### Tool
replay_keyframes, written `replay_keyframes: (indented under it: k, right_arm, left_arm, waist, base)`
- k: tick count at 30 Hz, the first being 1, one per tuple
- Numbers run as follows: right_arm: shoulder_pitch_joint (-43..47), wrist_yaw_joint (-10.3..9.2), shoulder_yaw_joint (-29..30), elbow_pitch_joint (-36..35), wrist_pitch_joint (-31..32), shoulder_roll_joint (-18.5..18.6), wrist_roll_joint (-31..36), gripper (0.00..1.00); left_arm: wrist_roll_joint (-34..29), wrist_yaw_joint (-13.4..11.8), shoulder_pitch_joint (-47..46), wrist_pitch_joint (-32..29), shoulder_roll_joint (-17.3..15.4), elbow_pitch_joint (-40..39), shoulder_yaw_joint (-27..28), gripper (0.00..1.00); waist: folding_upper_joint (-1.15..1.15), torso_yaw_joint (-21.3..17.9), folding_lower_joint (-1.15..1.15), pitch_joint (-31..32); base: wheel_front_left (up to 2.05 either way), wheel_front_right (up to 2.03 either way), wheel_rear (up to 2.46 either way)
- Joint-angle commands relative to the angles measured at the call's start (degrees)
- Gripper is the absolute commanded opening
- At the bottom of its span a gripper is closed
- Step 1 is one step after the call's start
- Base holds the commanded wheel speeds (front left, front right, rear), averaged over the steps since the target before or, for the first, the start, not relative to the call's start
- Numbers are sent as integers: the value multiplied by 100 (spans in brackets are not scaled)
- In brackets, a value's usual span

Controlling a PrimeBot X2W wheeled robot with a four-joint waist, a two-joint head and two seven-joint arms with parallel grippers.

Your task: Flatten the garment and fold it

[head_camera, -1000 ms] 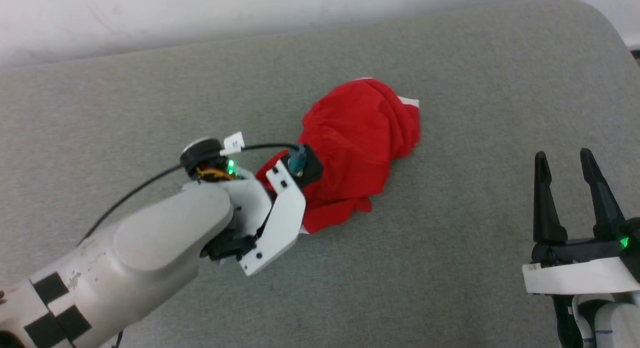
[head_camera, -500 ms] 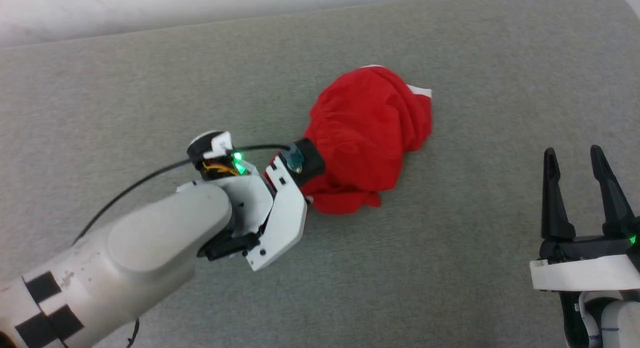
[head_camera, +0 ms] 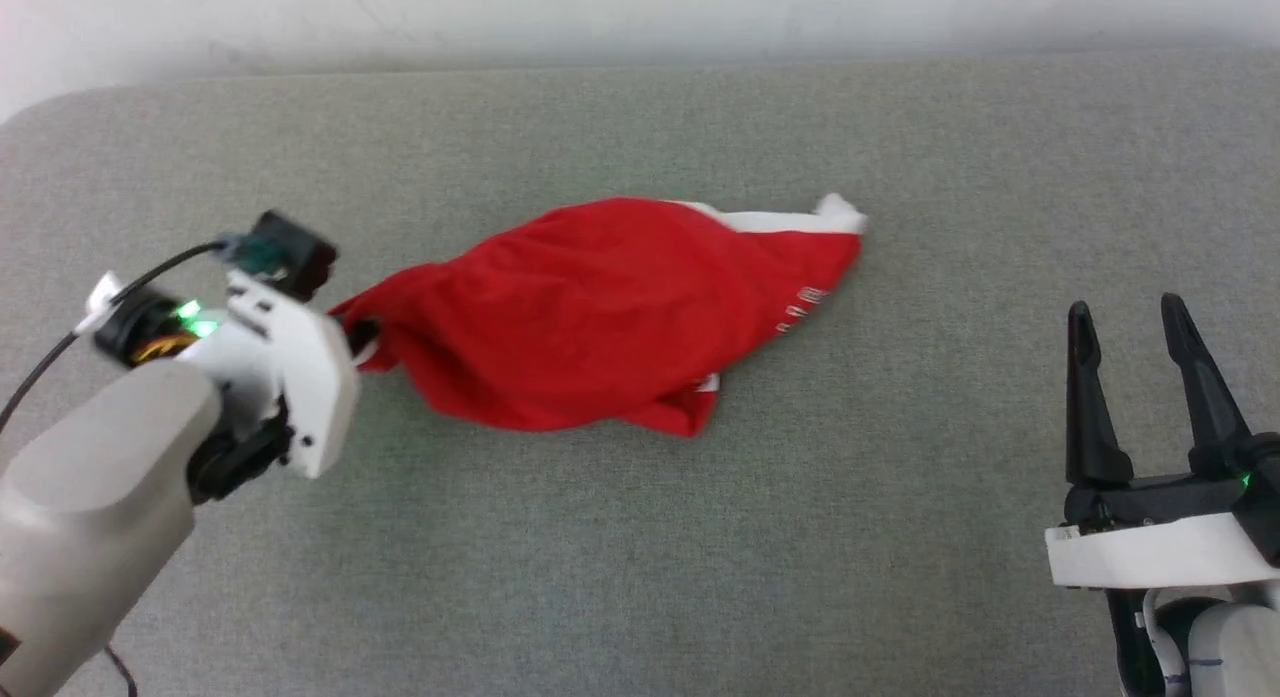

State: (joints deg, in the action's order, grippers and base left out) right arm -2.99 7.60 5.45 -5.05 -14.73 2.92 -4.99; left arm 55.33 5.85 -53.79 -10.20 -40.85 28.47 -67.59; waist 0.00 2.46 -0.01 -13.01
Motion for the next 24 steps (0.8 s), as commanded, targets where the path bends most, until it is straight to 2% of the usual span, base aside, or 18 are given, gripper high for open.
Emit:
replay_keyframes:
  k: [1, 2, 5, 10, 11, 13, 18, 21, 24]
  right_arm:
    - [38, -11, 5, -5, -27, -4, 54, 100]
    - [40, -11, -8, 8, -27, -4, 77, 100]
    - [55, -11, -25, 37, -27, -4, 113, 100]
    - [109, -11, -47, 100, -27, -4, 173, 100]
    - [125, -11, -51, 113, -27, -4, 192, 100]
    - [142, -11, -65, 125, -27, -4, 253, 100]
    - [88, -11, -54, 62, -27, -4, 480, 100]
    - [-51, -11, -15, -37, -27, -4, 670, 100]
    - [-240, -11, -2, -144, -27, -4, 850, 100]
  left_arm:
    - [93, -59, 158, 116, 23, 227, 50, 0]
    - [168, -140, 295, 264, 66, 659, 102, 0]
    - [233, -223, 480, 420, 175, 1295, 119, 0]
    - [356, -142, 701, 572, 442, 1946, 111, 0]
    - [383, -110, 725, 655, 523, 2045, 124, 4]
    - [319, -101, 695, 1031, 666, 2177, 156, 100]
    - [117, -225, 646, 2094, 911, 2186, 268, 100]
    - [-45, -396, 665, 2436, 946, 1996, 392, 100]
    - [-372, -779, 737, 2512, 904, 1463, 718, 100]
  waist:
    - [0, -8, 1, -12]
    - [0, -40, 1, -39]
    - [0, -80, 1, -57]
    - [0, -60, 1, 16]
    - [0, -37, 1, 53]
    - [0, 28, 1, 160]
    - [0, 219, 1, 460]
    - [0, 335, 1, 588]
    - [0, 437, 1, 658]
  base:
    - [0, 0, 0]
    - [0, 0, 0]
    - [0, 0, 0]
    - [0, 0, 0]
    - [0, 0, 0]
    - [0, 0, 0]
    - [0, 0, 0]
    - [0, 0, 0]
    - [0, 0, 0]
